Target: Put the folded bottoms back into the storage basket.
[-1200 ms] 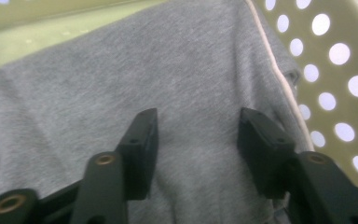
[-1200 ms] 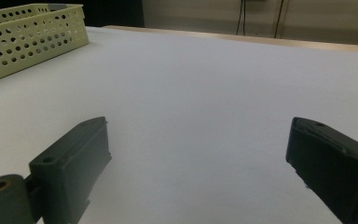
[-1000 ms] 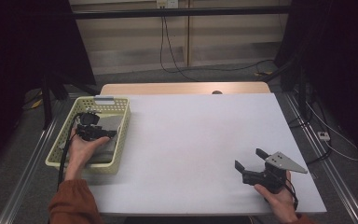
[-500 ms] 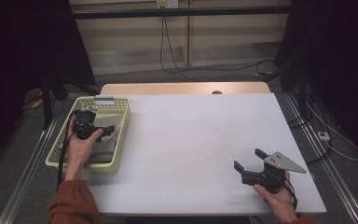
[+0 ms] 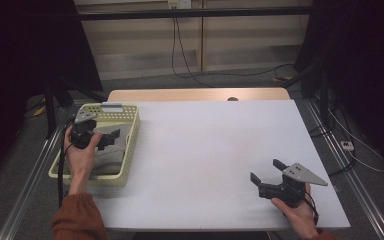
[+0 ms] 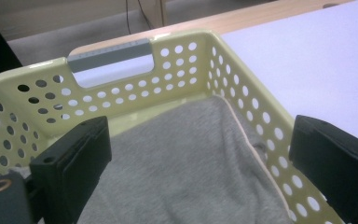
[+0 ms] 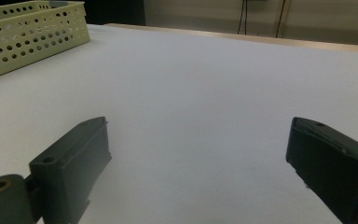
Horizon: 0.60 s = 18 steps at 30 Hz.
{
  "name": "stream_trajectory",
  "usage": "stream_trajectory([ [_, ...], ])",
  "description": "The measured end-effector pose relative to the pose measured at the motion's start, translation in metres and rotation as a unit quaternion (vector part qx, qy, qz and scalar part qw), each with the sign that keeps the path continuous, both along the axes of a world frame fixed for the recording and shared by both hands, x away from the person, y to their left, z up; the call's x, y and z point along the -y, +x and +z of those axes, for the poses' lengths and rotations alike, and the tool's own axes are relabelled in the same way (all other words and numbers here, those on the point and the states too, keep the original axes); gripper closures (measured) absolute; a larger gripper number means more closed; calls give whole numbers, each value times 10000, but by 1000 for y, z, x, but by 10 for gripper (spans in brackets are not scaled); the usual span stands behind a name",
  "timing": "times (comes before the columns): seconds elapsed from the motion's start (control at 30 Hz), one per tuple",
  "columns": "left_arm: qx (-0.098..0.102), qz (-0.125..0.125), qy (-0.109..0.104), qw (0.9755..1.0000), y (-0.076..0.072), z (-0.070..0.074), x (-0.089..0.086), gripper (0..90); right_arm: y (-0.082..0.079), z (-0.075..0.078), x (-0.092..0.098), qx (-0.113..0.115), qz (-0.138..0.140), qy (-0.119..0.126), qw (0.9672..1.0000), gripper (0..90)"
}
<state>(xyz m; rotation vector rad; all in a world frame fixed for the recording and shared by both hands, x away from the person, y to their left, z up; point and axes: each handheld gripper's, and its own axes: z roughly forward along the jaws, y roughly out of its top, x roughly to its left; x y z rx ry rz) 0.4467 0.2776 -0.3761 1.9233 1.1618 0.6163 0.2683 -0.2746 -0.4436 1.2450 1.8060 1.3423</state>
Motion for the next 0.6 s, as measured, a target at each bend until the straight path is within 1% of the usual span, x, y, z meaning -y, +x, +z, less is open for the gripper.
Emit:
stream_trajectory([
  [0.03,-68,-51,-121,9999,0,0,-1,50,0,0,0,-1,1,3,10000,56],
  [0.1,-126,-149,-245,9995,0,1,-3,62,0,1,0,8,-24,13,10000,55],
  [0.13,-116,-165,-242,9995,0,1,-2,64,0,1,0,9,-21,9,10000,56],
  [0.2,-89,-165,-165,9997,-2,1,-1,60,0,1,0,20,-14,-14,10000,56],
  [0.27,-43,-163,-182,9997,-3,3,-1,59,0,1,0,24,-13,-10,10000,56],
  [0.33,-8,-136,-292,9995,-5,6,-2,59,0,1,0,29,-30,9,10000,56],
  [0.4,-10,-152,-485,9987,-7,7,-4,58,-1,2,0,23,-39,20,10000,56],
  [0.43,-23,-197,-476,9987,-8,7,-4,58,-1,2,0,30,-43,17,10000,56],
  [0.5,-9,-144,-253,9996,-10,7,-1,58,-1,1,0,28,-45,16,10000,55],
  [0.53,-15,-153,-194,9997,-11,6,0,58,0,1,0,28,-46,17,10000,55],
  [0.6,0,-210,-284,9994,-13,6,2,58,0,1,-1,27,-33,-1,10000,55],
])
